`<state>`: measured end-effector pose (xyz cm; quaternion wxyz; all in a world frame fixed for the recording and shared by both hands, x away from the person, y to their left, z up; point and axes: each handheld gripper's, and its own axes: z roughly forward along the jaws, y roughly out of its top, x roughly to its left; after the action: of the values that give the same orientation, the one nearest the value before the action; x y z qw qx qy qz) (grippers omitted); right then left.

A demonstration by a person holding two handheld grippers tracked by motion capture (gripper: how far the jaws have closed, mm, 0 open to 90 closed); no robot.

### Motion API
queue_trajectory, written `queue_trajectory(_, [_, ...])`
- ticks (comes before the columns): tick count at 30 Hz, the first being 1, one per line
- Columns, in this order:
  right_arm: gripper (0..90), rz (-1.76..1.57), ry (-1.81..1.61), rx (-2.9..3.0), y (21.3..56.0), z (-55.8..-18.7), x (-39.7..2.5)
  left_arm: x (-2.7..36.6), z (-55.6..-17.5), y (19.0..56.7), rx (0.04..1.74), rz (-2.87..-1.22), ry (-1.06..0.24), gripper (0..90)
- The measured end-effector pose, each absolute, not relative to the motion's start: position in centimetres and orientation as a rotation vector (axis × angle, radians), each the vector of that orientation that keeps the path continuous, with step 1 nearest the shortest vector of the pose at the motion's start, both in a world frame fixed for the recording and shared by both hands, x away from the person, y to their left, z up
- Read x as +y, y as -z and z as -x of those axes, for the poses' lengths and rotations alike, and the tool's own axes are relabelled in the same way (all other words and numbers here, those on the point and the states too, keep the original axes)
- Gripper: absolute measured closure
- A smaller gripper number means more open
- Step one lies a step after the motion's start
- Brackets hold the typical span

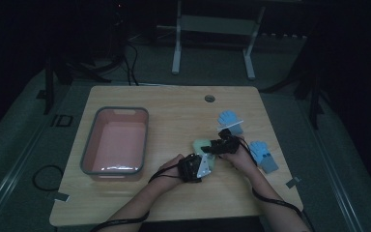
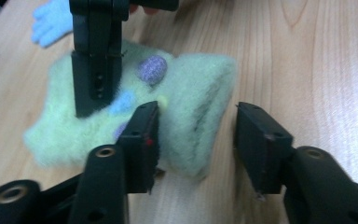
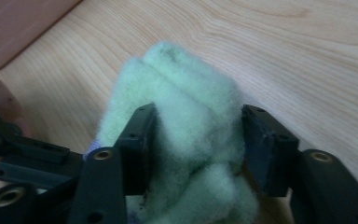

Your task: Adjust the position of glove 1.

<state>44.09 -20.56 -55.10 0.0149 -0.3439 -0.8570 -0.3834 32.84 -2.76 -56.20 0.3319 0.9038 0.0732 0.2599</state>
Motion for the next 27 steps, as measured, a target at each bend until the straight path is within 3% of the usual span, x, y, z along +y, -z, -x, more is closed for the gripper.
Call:
queue_trajectory(6, [62.1, 1.068, 1.203, -2.608, 55.3, -44.1, -20.7, -2.8, -33.3, 55.7, 0.226, -2.373, -0.661, 71.2])
queue_trajectory(11, [71.8, 1.094, 1.201, -2.605, 54.5, -44.0, -20.7, -2.7, -33.8, 54.8, 0.288, -2.363, -0.607, 75.7])
queue_trajectory(27, [73.4, 1.095, 1.31, -2.605, 50.4, -43.7, -19.6, -1.5, -33.9, 50.2, 0.292, -2.375, -0.648, 76.8])
